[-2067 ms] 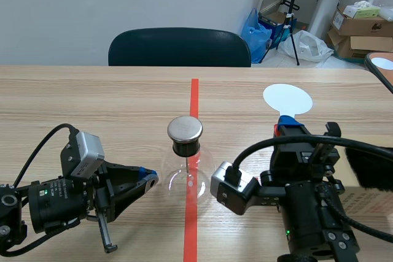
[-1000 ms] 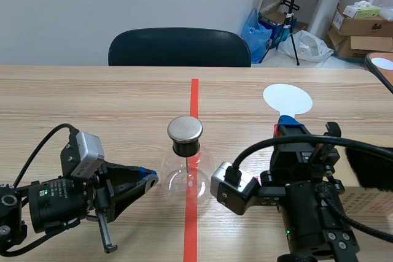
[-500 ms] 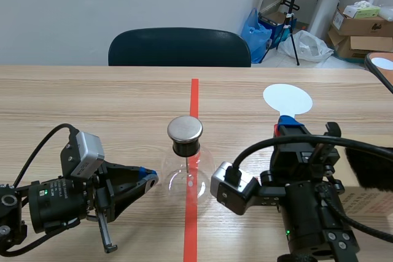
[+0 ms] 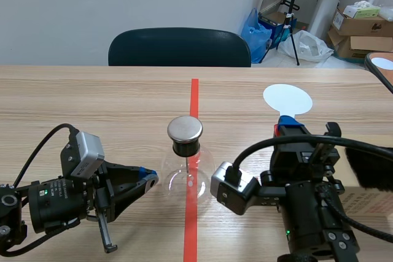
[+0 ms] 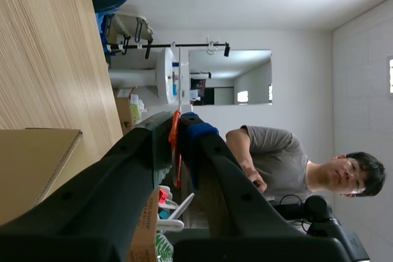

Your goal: Do the electroscope experiment

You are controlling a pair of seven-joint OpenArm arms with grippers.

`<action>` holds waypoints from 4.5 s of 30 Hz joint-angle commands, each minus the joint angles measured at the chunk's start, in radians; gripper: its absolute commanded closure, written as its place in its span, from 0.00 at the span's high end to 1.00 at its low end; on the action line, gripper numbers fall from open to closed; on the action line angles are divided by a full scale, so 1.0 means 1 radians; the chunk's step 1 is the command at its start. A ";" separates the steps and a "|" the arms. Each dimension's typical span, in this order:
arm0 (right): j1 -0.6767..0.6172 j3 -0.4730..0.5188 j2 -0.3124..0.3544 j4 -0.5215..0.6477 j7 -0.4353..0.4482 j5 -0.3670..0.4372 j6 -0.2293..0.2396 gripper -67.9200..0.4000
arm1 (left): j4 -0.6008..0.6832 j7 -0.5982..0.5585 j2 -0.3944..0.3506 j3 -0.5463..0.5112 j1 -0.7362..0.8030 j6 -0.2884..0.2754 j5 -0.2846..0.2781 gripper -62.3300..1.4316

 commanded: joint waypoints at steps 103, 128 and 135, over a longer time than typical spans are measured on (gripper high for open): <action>-0.261 0.465 -0.072 -0.094 0.640 0.220 -0.138 1.00 | 0.900 0.047 -0.317 -0.547 0.870 0.092 -0.002 1.00; -0.261 0.465 -0.072 -0.094 0.640 0.220 -0.138 1.00 | 0.900 0.047 -0.317 -0.547 0.870 0.092 -0.002 1.00; -0.261 0.465 -0.072 -0.094 0.640 0.220 -0.138 1.00 | 0.900 0.047 -0.317 -0.547 0.870 0.092 -0.002 1.00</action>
